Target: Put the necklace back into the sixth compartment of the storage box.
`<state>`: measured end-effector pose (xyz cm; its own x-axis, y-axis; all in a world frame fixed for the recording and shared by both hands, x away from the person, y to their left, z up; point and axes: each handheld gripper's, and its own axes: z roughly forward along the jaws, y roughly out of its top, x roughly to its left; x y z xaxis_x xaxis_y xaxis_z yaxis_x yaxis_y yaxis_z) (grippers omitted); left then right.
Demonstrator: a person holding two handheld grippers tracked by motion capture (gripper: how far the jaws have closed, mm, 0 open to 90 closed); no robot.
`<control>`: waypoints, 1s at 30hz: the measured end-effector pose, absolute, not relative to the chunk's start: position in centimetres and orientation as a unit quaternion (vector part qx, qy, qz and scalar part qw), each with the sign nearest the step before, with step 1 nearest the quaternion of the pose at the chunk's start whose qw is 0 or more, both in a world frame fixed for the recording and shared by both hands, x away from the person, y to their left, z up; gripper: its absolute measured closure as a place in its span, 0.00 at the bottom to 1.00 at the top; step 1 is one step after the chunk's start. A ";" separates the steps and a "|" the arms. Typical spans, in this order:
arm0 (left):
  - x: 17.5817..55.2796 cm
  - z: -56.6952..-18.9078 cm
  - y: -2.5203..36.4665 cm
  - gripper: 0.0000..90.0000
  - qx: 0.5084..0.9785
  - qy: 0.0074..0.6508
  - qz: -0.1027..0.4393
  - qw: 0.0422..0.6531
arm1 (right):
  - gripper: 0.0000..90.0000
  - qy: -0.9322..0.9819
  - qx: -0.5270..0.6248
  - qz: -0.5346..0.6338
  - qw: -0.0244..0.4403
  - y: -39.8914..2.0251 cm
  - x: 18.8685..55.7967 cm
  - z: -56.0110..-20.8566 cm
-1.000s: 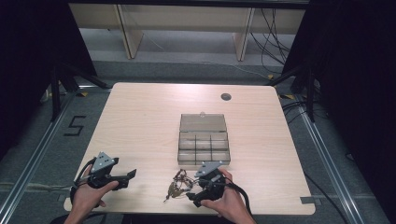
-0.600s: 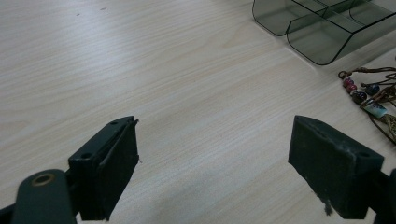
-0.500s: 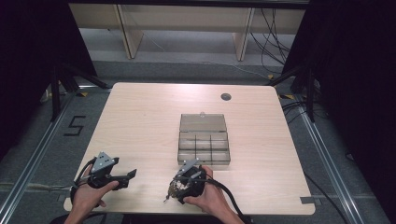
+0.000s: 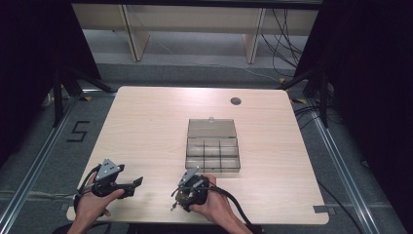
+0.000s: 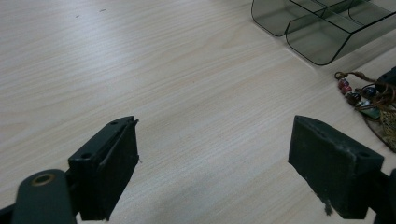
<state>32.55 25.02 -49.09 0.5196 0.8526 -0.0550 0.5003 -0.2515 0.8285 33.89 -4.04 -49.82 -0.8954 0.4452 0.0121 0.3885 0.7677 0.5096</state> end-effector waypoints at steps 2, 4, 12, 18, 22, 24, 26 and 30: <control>32.6 -49.1 25.0 0.17 0.762 0.444 0.209 0.422 | 0.55 0.943 0.206 0.258 0.052 -4.0 34.1 -49.6; 32.6 -49.1 25.0 0.17 0.763 0.444 0.208 0.421 | 0.65 0.946 0.195 0.257 0.044 -4.0 34.2 -49.5; 32.6 -49.1 25.0 0.17 0.763 0.443 0.208 0.423 | 0.86 0.953 0.177 0.247 0.004 -4.1 35.2 -48.9; 32.6 -49.1 24.9 0.17 0.762 0.445 0.206 0.423 | 0.90 0.967 0.159 0.199 0.011 -4.0 35.2 -47.9; 32.6 -49.1 24.9 0.17 0.762 0.445 0.206 0.423 | 0.90 0.972 0.127 0.195 0.010 -4.0 35.7 -47.9; 32.6 -49.0 25.0 0.17 0.763 0.443 0.207 0.422 | 0.90 0.973 0.140 0.182 0.011 -3.9 35.4 -47.5; 32.6 -49.0 25.0 0.17 0.764 0.442 0.208 0.421 | 0.90 0.974 0.135 0.180 0.012 -3.9 35.3 -47.1; 32.7 -49.1 25.0 0.17 0.763 0.443 0.210 0.420 | 0.90 0.977 0.118 0.177 0.017 -4.0 35.4 -46.2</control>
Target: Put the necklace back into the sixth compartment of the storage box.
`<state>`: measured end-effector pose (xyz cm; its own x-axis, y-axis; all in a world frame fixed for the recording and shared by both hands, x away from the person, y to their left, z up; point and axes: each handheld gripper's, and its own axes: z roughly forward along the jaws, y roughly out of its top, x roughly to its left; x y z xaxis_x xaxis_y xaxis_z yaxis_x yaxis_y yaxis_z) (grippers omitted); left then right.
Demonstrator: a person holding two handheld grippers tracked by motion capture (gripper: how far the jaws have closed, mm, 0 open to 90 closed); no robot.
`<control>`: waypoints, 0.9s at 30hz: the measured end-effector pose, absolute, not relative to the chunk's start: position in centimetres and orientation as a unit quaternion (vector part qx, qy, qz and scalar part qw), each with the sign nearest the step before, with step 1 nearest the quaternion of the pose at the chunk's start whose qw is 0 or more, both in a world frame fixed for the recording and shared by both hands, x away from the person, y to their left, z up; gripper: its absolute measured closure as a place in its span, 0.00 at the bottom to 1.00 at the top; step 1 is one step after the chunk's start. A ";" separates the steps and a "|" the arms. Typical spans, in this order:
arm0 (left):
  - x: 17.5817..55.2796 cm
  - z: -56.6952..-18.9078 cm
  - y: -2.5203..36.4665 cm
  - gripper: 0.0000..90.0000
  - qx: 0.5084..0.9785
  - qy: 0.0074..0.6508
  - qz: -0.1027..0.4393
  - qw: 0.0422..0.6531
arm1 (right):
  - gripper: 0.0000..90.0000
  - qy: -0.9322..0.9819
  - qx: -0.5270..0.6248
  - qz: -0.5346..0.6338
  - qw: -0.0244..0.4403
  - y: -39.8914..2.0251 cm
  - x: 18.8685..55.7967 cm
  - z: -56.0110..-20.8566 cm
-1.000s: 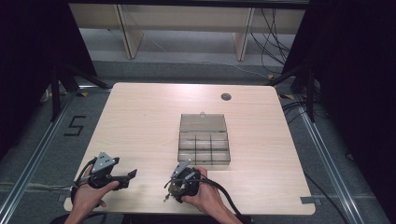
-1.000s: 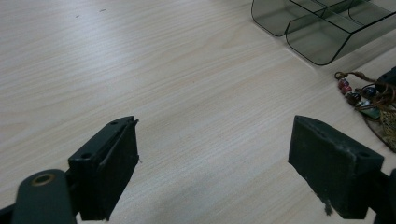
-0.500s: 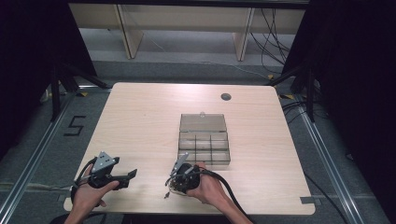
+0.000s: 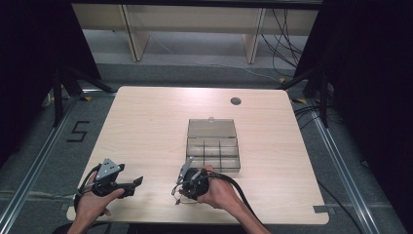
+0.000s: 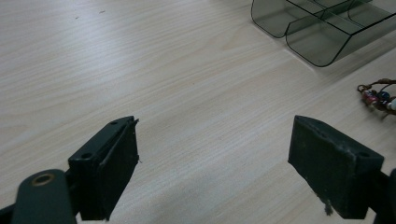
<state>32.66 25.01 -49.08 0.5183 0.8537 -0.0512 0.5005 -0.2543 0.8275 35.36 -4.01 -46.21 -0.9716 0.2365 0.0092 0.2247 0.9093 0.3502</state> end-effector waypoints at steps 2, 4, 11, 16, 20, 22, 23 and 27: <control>32.7 -49.1 25.0 0.17 0.762 0.446 0.209 0.420 | 0.90 0.978 0.116 0.174 0.014 -4.2 35.3 -45.7; 32.8 -49.1 25.0 0.17 0.762 0.446 0.210 0.420 | 0.90 0.980 0.107 0.166 0.017 -4.2 35.4 -45.2; 32.9 -49.1 24.9 0.17 0.763 0.442 0.208 0.424 | 0.90 0.984 0.096 0.149 0.017 -5.3 35.7 -42.6; 32.9 -49.0 24.9 0.17 0.765 0.440 0.206 0.423 | 0.90 0.986 0.082 0.143 0.018 -6.0 36.0 -40.5; 33.0 -49.1 24.9 0.17 0.765 0.441 0.207 0.422 | 0.90 0.984 0.099 0.144 0.023 -7.0 36.2 -38.8; 33.0 -49.1 24.9 0.17 0.765 0.441 0.207 0.421 | 0.90 0.985 0.095 0.140 0.027 -7.5 36.4 -38.1; 33.0 -49.1 24.9 0.17 0.766 0.441 0.207 0.420 | 0.90 0.984 0.106 0.138 0.028 -7.8 36.5 -37.7; 32.9 -49.1 24.8 0.17 0.762 0.445 0.204 0.423 | 0.90 0.983 0.118 0.136 0.036 -8.7 37.0 -36.8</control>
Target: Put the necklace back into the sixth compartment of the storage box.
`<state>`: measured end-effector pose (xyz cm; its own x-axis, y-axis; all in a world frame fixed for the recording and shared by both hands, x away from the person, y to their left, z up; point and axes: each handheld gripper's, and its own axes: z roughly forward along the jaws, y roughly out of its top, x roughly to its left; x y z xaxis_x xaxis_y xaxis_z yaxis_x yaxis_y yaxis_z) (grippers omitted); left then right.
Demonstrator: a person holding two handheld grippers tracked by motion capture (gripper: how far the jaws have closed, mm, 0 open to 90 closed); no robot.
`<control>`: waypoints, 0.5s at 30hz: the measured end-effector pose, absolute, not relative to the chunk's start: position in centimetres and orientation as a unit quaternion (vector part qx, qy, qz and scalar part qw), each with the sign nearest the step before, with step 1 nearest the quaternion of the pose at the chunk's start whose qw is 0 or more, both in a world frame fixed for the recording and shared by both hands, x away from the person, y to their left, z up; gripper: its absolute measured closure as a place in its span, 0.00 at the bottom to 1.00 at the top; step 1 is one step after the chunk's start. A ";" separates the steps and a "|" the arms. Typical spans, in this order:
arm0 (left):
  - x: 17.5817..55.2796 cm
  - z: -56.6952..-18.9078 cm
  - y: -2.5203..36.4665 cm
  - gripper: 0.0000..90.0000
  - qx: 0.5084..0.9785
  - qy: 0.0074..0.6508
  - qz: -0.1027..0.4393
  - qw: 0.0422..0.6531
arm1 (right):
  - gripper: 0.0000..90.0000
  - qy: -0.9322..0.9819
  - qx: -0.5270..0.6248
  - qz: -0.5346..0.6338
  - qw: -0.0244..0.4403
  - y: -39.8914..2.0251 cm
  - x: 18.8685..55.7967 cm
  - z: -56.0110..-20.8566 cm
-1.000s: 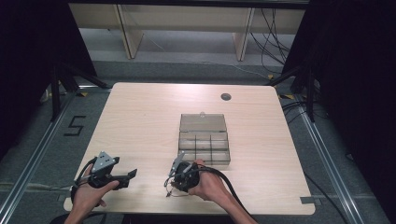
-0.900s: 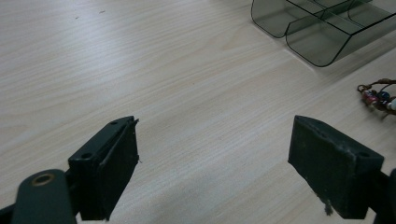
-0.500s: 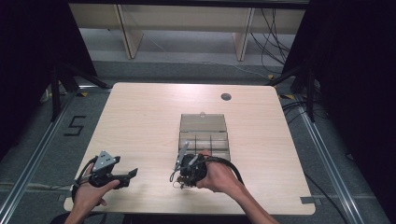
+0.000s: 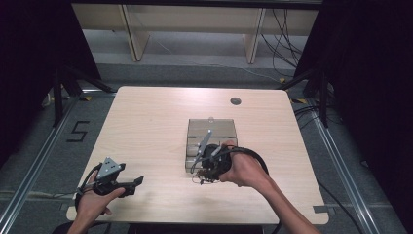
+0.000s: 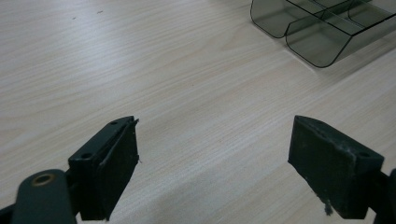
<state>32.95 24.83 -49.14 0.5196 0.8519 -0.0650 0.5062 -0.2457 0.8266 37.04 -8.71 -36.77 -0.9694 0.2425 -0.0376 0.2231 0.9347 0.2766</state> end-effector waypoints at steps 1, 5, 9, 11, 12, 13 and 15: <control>32.9 -49.2 24.8 0.17 0.762 0.446 0.204 0.423 | 0.90 0.982 0.127 0.133 0.038 -9.4 37.4 -36.2; 32.9 -49.2 24.9 0.17 0.762 0.446 0.204 0.424 | 0.90 0.982 0.129 0.131 0.045 -10.6 38.5 -35.4; 32.9 -49.2 24.9 0.17 0.761 0.447 0.205 0.423 | 0.90 0.980 0.147 0.126 0.050 -11.9 39.6 -35.0; 32.9 -49.2 24.9 0.17 0.761 0.447 0.205 0.423 | 0.90 0.978 0.163 0.120 0.052 -12.3 40.0 -34.9; 32.9 -49.2 24.9 0.17 0.761 0.447 0.205 0.423 | 0.90 0.978 0.164 0.118 0.052 -12.5 40.3 -34.9; 32.9 -49.2 24.9 0.17 0.762 0.447 0.205 0.421 | 0.90 0.977 0.166 0.120 0.051 -12.8 40.6 -35.0; 32.9 -49.2 24.9 0.17 0.762 0.447 0.205 0.421 | 0.90 0.975 0.177 0.124 0.048 -12.9 40.8 -35.0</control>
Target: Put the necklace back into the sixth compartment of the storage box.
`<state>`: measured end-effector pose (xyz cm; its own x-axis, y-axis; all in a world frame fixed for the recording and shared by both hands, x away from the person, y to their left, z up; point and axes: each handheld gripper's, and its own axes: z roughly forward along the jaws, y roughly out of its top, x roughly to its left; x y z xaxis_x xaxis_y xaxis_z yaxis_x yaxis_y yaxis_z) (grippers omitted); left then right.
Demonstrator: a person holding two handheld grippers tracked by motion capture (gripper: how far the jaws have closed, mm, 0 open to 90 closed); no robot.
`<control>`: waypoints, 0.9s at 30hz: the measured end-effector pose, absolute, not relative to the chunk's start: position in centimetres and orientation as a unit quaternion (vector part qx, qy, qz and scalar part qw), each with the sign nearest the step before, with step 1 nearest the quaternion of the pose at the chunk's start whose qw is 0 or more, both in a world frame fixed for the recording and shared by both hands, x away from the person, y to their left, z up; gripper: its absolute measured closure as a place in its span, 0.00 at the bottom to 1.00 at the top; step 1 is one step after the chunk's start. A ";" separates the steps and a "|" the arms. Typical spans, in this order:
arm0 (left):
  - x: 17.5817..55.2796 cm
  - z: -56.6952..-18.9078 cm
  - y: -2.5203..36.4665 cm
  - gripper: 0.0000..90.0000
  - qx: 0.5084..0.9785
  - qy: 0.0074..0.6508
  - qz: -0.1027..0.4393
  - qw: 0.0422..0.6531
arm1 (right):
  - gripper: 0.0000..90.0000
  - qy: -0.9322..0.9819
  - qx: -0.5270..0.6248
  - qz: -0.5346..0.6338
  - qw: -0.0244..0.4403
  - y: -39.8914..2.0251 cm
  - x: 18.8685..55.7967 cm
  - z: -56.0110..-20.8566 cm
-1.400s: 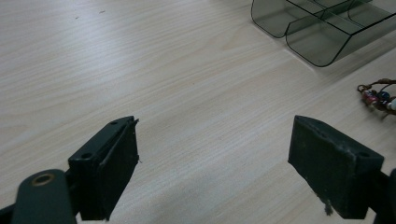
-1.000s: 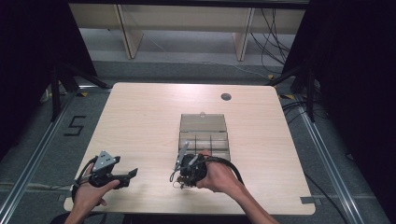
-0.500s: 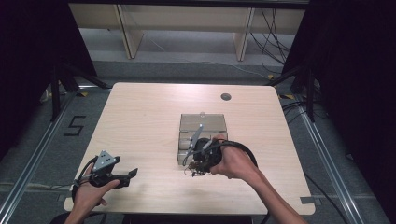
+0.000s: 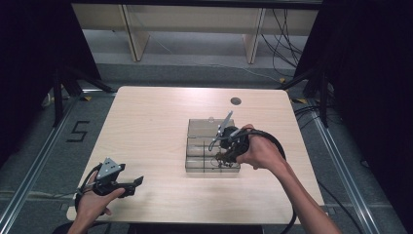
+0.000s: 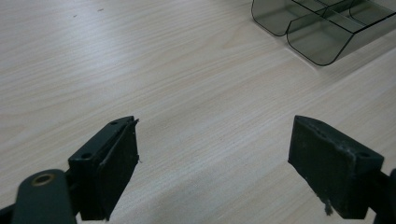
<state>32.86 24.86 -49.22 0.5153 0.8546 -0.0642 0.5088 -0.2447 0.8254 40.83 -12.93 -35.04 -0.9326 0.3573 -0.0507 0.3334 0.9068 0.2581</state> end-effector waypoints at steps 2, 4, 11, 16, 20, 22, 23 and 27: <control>32.9 -49.2 25.0 0.17 0.766 0.444 0.206 0.417 | 0.90 0.974 0.188 0.119 0.047 -13.5 41.9 -35.6; 32.9 -49.2 25.0 0.17 0.766 0.444 0.207 0.417 | 0.90 0.973 0.196 0.115 0.046 -13.8 42.4 -36.0; 32.9 -49.2 24.8 0.17 0.762 0.446 0.206 0.422 | 0.90 0.971 0.214 0.101 0.038 -14.0 44.4 -37.6; 32.9 -49.2 24.9 0.17 0.763 0.444 0.204 0.422 | 0.90 0.971 0.218 0.088 0.031 -13.6 45.4 -38.8; 32.8 -49.2 24.9 0.17 0.765 0.441 0.207 0.422 | 0.90 0.971 0.223 0.081 0.017 -13.6 46.0 -39.9; 32.8 -49.2 24.9 0.17 0.766 0.440 0.207 0.420 | 0.90 0.972 0.224 0.075 0.009 -13.6 46.1 -40.5; 32.8 -49.2 24.9 0.17 0.766 0.440 0.207 0.421 | 0.90 0.971 0.229 0.072 0.007 -13.7 46.2 -40.8; 32.8 -49.2 24.9 0.17 0.763 0.443 0.205 0.423 | 0.90 0.971 0.236 0.049 0.004 -14.0 46.5 -41.7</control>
<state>32.85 24.87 -49.20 0.5228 0.8502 -0.0614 0.5036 -0.2499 0.8270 46.48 -13.98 -41.70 -0.8886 0.4583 0.0161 0.4576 0.8838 0.0971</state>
